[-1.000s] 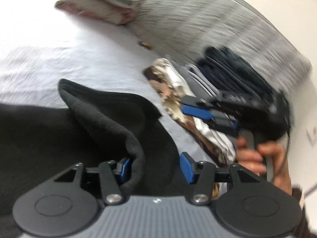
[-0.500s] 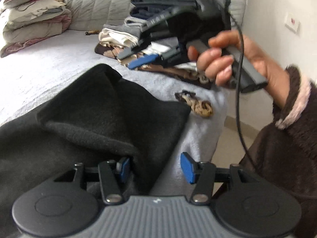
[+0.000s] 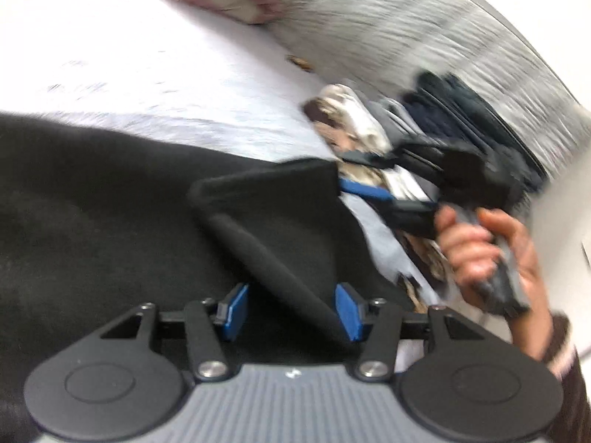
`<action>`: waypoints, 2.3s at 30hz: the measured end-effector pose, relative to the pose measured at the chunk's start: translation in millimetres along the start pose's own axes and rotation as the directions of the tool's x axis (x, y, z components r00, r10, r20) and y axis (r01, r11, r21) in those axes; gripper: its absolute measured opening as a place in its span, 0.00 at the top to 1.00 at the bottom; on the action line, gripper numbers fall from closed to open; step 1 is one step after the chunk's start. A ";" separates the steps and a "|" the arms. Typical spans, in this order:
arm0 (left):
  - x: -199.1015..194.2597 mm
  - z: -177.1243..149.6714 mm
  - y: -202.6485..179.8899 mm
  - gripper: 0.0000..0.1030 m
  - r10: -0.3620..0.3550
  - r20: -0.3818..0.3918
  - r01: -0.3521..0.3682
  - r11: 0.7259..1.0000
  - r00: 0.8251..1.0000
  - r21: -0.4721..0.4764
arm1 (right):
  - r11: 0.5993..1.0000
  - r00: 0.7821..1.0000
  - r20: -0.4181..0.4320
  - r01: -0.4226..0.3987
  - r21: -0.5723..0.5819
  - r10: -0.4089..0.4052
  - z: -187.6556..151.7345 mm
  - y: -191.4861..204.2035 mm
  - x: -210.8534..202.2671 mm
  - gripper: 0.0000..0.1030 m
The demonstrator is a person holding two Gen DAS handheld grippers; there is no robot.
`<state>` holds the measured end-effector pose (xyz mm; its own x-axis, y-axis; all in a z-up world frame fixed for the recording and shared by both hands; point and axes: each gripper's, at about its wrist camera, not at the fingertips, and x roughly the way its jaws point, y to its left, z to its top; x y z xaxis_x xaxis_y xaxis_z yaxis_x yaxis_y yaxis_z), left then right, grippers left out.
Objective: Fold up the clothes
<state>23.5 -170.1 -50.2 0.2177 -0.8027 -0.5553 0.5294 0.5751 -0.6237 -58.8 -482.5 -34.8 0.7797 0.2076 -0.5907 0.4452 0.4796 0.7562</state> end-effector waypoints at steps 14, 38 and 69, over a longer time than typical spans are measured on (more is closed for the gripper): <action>2.9 3.9 -42.7 0.78 -0.135 0.124 0.116 0.982 0.983 0.150 | 0.997 1.000 -0.025 0.005 -0.081 -0.007 -0.7 -2.4 -17.7 0.60; -23.4 -35.7 -56.4 0.57 0.028 -0.021 -0.018 0.922 0.999 0.386 | 0.995 0.998 0.057 -0.012 -0.101 0.018 6.3 -21.3 -21.6 0.60; -203.6 -71.5 80.1 0.51 0.410 0.267 -0.427 0.904 0.872 0.009 | 0.918 0.950 0.298 0.196 -0.344 -0.091 -11.3 21.1 -12.0 0.81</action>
<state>-37.1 50.6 -26.4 0.6255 -0.5068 -0.5932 0.3929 0.8615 -0.3217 -63.7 -465.2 -14.9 0.8318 -0.1005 -0.5459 0.4099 0.7744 0.4820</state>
